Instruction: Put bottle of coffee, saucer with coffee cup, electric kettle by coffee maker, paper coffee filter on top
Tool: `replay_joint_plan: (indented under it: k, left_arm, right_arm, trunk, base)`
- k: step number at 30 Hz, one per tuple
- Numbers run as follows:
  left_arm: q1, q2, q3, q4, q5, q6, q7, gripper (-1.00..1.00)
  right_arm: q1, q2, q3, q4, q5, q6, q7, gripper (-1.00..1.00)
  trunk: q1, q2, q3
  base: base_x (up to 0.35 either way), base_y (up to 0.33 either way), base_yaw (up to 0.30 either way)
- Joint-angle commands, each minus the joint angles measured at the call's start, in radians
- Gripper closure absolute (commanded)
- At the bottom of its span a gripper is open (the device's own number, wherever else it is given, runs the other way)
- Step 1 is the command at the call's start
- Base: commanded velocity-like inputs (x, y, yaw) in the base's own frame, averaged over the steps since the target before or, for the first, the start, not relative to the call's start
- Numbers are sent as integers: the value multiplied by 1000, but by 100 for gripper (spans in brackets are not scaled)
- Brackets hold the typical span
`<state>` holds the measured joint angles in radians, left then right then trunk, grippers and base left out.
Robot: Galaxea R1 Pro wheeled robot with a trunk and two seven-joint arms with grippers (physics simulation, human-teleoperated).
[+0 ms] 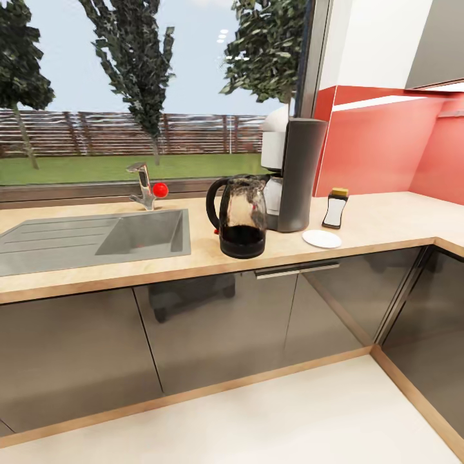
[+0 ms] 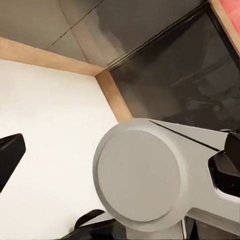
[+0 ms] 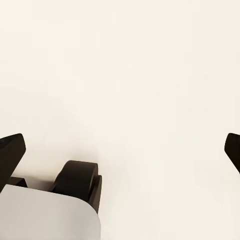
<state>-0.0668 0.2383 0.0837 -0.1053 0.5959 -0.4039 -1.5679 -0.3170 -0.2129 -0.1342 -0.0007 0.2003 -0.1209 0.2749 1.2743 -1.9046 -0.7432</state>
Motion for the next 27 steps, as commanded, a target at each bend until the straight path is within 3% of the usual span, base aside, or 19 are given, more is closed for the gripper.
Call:
replay_joint_plan:
  k: [1, 9, 14, 27]
  left_arm:
    - [-1, 0, 17, 11, -5, -11, -3, -100]
    - [1, 2, 50, 68, 12, -22, -3, -100]
    - [17, 2, 55, 76, 41, -22, -3, -100]
    - [25, -2, 56, 78, 50, -18, -3, -100]
  right_arm:
    - [-1, 0, -9, 1, 10, -3, 3, -100]
    - [-1, 0, -9, 1, 10, -3, 3, -100]
    - [-1, 0, -10, 1, 10, -3, 3, -100]
    - [-1, -1, -10, 2, 10, -3, 3, -100]
  trunk:
    - [0, 0, -1]
    - [0, 0, -1]
    - [0, 0, -1]
    - [0, 0, -1]
  base:
    - [0, 0, 0]
    - [0, 0, 0]
    - [0, 0, 0]
    - [0, 0, 0]
